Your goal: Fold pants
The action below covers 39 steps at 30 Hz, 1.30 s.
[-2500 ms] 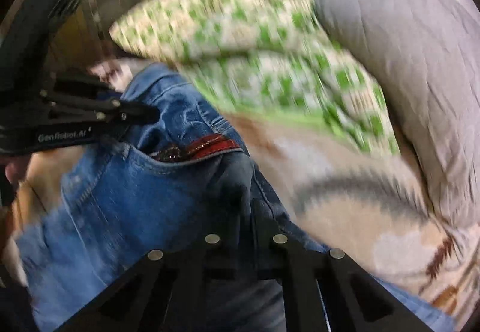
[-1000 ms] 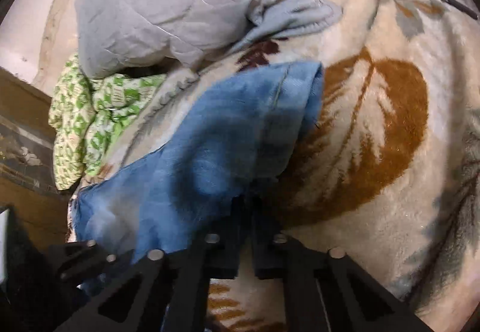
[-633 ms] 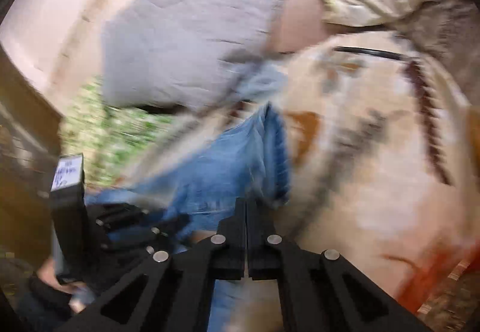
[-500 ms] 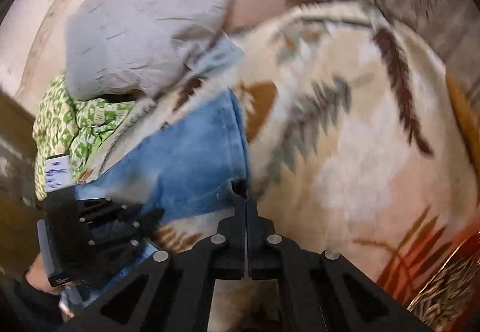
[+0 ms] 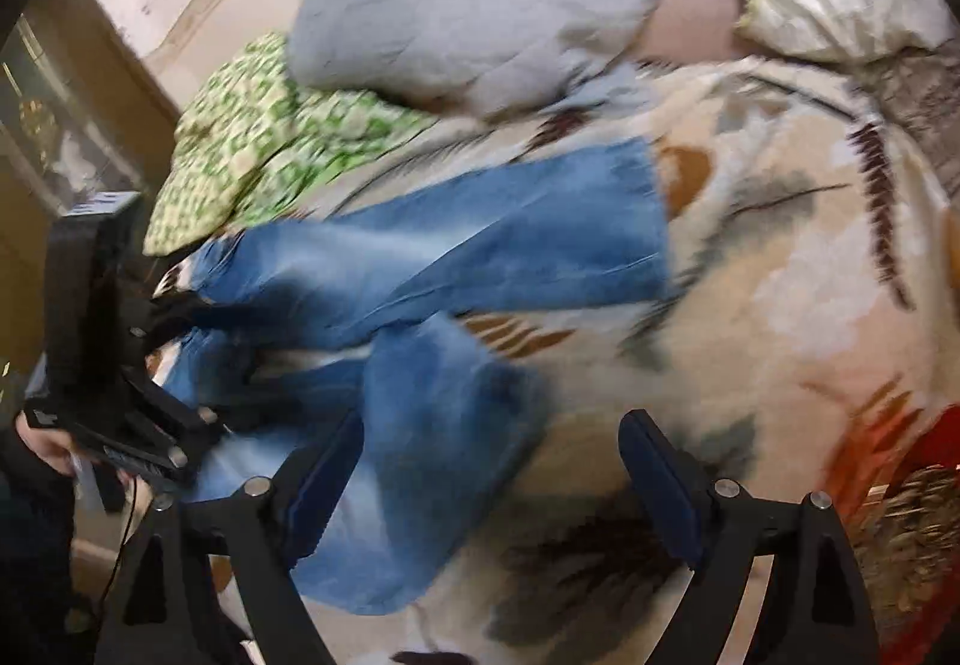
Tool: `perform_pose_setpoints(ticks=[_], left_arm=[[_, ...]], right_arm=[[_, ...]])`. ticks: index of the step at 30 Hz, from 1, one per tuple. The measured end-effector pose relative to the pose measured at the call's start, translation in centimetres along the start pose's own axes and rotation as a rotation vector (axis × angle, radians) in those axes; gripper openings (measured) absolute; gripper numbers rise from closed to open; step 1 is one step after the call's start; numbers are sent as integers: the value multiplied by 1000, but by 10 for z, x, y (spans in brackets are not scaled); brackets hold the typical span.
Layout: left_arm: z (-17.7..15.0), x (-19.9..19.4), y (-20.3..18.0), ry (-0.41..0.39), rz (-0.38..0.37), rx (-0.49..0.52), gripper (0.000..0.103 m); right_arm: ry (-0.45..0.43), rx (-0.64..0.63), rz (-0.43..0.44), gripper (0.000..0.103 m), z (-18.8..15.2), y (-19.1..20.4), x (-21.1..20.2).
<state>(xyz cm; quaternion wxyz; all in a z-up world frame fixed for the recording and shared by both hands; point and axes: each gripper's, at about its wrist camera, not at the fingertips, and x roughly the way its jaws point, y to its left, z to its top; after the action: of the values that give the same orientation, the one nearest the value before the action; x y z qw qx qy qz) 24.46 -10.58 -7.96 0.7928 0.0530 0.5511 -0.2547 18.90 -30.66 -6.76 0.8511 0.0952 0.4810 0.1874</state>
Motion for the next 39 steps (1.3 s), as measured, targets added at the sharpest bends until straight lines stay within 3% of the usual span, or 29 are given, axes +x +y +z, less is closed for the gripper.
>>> perform_pose_setpoints(ticks=[3,4,6,7,8,9,11,16,19,23,28,30,31,32,33,34,35,37,39], left_arm=[[4,22,12,-1,-73,-177,95],[5,28,17,-3,-106,-229,95],[12,43,22,16,-130,-290,95],[14,48,23,31,-130,-298,90],[17,53,22,40,-132,-298,69],[19,57,21,48,-120,-282,53],[19,59,20,50,-123,-273,39],[20,36,9,11,-160,-198,25],[24,20,-23,-20,-202,-102,17],[34,12,-84,-53,-274,47,13],[54,45,-145,11,-301,165,14],[59,48,-152,-6,-285,149,41],[59,43,-149,-12,-269,132,77],[56,37,-143,-27,-235,112,91],[55,30,-139,-54,-184,105,91],[51,21,-134,-70,-135,125,91],[44,11,-127,-75,-81,151,91],[27,-8,-109,-81,-4,167,91],[2,-31,-85,-68,70,170,91]], right_arm=[[61,40,-40,84,2,-4,30],[78,72,-45,79,1,-9,39],[76,145,11,72,-1,-21,49],[78,175,47,58,-1,-27,55],[88,196,62,41,-2,-30,62],[100,203,60,34,-3,-32,69],[104,194,57,16,-5,-31,77],[39,193,68,10,-17,-30,57],[-32,193,76,10,-28,-30,21],[-143,167,-17,10,-54,-28,-46],[-170,202,-150,11,-88,-50,-98],[-149,233,-168,17,-94,-57,-105],[-128,239,-205,22,-97,-60,-107],[-127,235,-232,29,-97,-57,-107],[-129,218,-253,36,-98,-55,-109],[-130,204,-269,67,-98,-53,-111],[-137,198,-292,87,-99,-51,-114],[-194,164,-309,88,-100,-43,-125],[-196,134,-295,88,-95,-32,-124]])
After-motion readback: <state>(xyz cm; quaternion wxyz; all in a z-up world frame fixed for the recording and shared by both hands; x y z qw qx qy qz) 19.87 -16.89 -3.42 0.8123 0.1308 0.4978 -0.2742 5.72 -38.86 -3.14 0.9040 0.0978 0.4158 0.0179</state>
